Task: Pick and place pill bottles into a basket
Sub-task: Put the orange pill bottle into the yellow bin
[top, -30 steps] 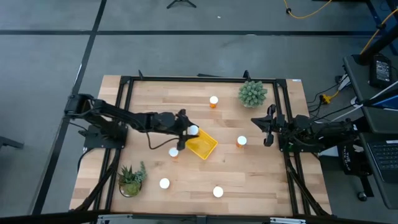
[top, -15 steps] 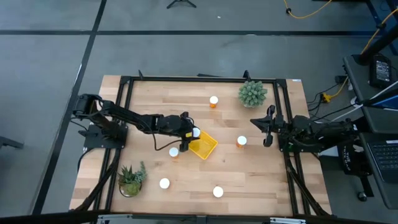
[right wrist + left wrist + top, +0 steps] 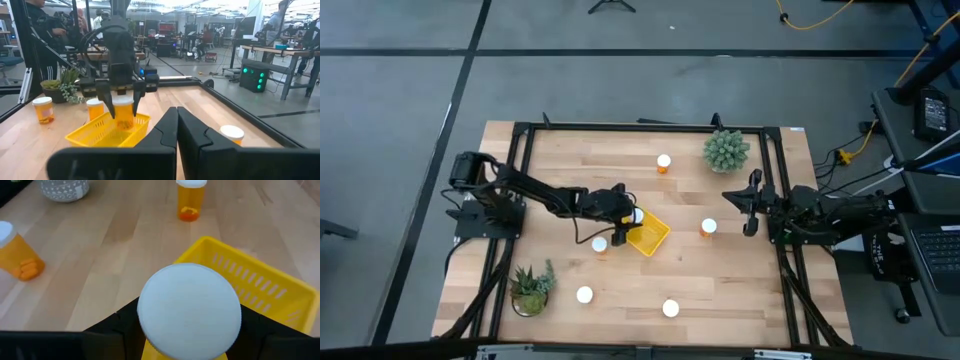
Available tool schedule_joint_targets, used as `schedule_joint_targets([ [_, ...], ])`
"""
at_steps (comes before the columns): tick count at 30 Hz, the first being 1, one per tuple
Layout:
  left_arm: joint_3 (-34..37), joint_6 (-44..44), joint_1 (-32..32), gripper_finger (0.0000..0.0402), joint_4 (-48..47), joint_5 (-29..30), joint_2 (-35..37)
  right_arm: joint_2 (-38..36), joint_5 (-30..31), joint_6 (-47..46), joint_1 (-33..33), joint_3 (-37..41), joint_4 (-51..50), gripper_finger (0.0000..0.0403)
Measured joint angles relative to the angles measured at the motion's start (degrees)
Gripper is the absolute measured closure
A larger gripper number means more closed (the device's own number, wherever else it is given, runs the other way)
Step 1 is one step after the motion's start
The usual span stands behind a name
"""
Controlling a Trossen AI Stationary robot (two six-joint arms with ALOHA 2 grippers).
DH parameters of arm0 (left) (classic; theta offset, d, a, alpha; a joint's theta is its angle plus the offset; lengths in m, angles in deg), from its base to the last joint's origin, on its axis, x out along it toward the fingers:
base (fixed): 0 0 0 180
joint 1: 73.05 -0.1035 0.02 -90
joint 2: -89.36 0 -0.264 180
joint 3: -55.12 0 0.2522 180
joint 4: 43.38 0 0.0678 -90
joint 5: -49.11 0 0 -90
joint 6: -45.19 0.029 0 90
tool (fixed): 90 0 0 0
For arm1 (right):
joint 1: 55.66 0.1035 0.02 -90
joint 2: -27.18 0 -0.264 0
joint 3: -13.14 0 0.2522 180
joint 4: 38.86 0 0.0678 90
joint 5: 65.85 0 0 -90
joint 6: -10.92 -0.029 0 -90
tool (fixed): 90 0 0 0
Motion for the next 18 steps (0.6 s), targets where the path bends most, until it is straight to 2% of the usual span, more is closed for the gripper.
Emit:
schedule_joint_targets([
  [18,0.00,1.10,0.00,0.0199,0.35,3.39,-2.45,0.03,-0.01,-0.08,0.00,0.00,0.00,0.0396],
])
